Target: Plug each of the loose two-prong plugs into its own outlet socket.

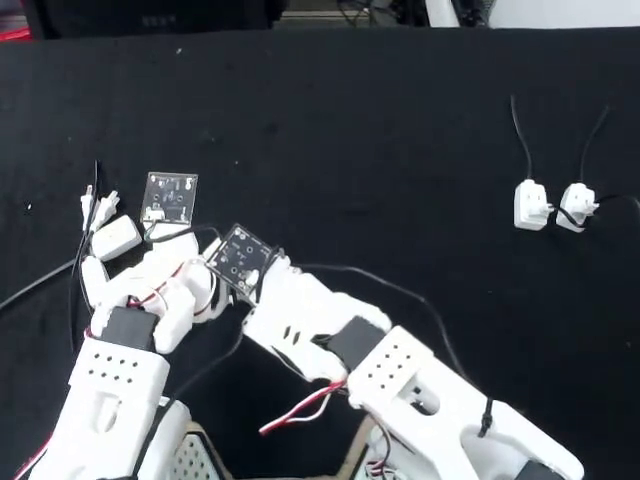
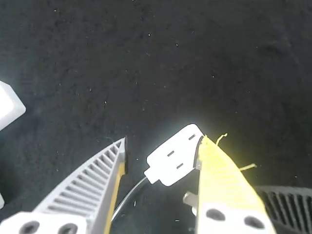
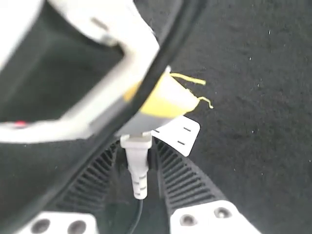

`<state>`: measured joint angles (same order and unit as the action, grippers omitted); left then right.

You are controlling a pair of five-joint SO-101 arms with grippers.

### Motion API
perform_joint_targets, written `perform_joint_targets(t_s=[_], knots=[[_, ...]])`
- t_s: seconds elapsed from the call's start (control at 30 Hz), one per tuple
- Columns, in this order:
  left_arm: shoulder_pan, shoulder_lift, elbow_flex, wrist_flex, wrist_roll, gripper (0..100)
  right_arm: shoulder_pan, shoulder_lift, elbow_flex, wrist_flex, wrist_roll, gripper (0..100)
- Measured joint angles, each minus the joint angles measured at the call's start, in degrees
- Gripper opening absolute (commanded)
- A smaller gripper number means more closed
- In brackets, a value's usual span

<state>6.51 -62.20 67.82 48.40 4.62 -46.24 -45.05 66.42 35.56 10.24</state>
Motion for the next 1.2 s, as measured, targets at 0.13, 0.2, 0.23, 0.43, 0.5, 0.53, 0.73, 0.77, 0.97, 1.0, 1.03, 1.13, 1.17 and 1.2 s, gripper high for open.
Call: perform_joint_targets(t_s=[0.13, 0.2, 0.23, 0.43, 0.5, 0.53, 0.73, 0.77, 0.97, 1.0, 1.03, 1.13, 1.17, 1.2], knots=[[0.00, 0.00, 0.00, 0.00, 0.00, 24, 0.44, 0.00, -0.97, 1.93, 0.00, 1.0], [0.00, 0.00, 0.44, -0.09, 0.00, 24, 0.44, 0.00, -0.97, 2.02, 0.00, 1.0], [0.00, 0.00, 0.79, -0.09, 0.09, 24, 0.62, -0.26, -0.97, 2.11, 0.00, 1.0], [-0.09, -0.62, 2.02, -2.11, -0.62, 24, 0.79, -7.30, -0.97, 6.51, 0.00, 1.0], [-0.09, -0.70, 2.02, -2.11, -0.62, 24, 0.79, -9.14, -0.97, 7.82, 0.00, 1.0], [-0.09, -0.70, 2.11, -2.11, -0.62, 24, 0.79, -9.93, -0.97, 8.18, 0.00, 1.0], [-0.09, -0.18, 2.11, -2.11, -0.62, 24, 0.79, -12.04, -0.97, 8.35, 0.00, 1.0], [-0.09, -0.18, 2.11, -2.11, -0.62, 24, 0.79, -12.13, -0.97, 8.35, 0.00, 1.0], [-0.09, -0.18, 2.11, -2.11, -0.62, 24, 0.79, -12.13, -0.97, 8.35, 0.00, 1.0], [-0.09, -0.18, 2.11, -2.11, -0.62, 24, 0.79, -12.13, -0.97, 8.35, 0.00, 1.0], [-0.09, -0.18, 2.11, -2.11, -0.62, 24, 0.79, -12.13, -0.97, 8.35, 0.00, 1.0], [-0.09, -0.18, 2.11, -2.11, -0.62, 24, 0.79, -12.13, -1.32, 8.35, 0.00, 1.0], [-0.09, -0.18, 2.11, -2.11, -0.62, 24, 0.79, -12.13, -1.67, 8.35, 0.00, 1.0], [-0.09, -0.18, 2.11, -2.11, -0.62, 24, 0.79, -12.13, -1.85, 8.35, 0.00, 1.0]])
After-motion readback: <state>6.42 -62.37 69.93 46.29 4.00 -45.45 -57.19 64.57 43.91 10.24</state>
